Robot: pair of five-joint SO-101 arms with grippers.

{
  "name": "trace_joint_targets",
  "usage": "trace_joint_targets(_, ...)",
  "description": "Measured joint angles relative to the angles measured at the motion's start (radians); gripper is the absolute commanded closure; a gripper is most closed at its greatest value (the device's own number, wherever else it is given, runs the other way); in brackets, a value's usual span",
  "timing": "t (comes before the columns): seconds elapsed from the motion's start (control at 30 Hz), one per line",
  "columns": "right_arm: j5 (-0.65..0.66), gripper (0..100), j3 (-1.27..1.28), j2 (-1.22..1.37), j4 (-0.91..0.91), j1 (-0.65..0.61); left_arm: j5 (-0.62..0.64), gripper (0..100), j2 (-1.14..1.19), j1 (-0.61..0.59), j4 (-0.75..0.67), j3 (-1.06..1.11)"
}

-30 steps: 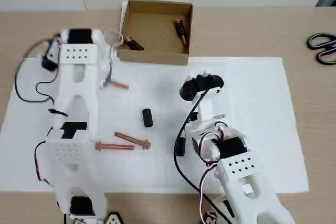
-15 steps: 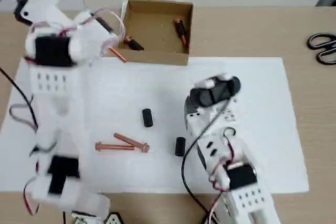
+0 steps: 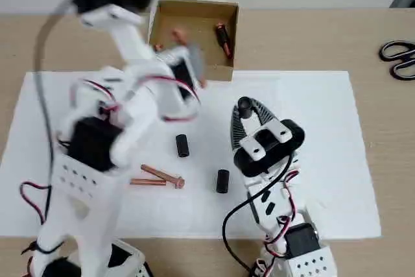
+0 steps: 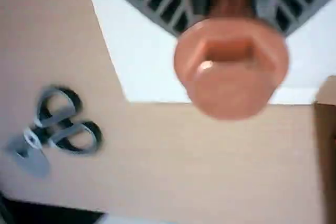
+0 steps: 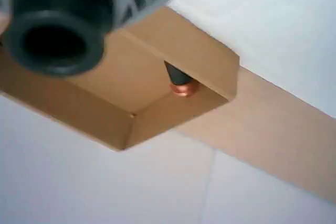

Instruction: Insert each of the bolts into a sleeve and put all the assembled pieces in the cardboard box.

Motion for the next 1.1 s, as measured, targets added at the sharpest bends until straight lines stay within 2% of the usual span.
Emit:
trace_joint_targets(0.2,0.002,99.5,0.000,0.000,0.000,-0.080,-0.180,99,-0.192,0.069,-0.397,0.331)
trace_joint_targets(0.3,0.002,99.5,0.000,0.000,0.000,-0.078,-0.216,99,-0.284,0.072,-0.522,0.465)
trace_joint_targets(0.53,0.002,99.5,0.000,-0.015,-0.009,-0.084,-0.229,99,-0.442,0.071,-0.562,0.634)
trace_joint_targets(0.73,0.002,99.5,0.041,-0.080,-0.011,-0.089,-0.232,99,-0.493,0.123,-0.562,0.660)
trace_joint_targets(0.9,0.002,99.5,0.092,-0.141,-0.011,-0.100,-0.334,99,-0.506,0.210,-0.565,0.677)
trace_joint_targets(1.1,0.002,99.5,0.094,-0.146,-0.011,-0.097,-0.373,99,-0.506,0.219,-0.565,0.736)
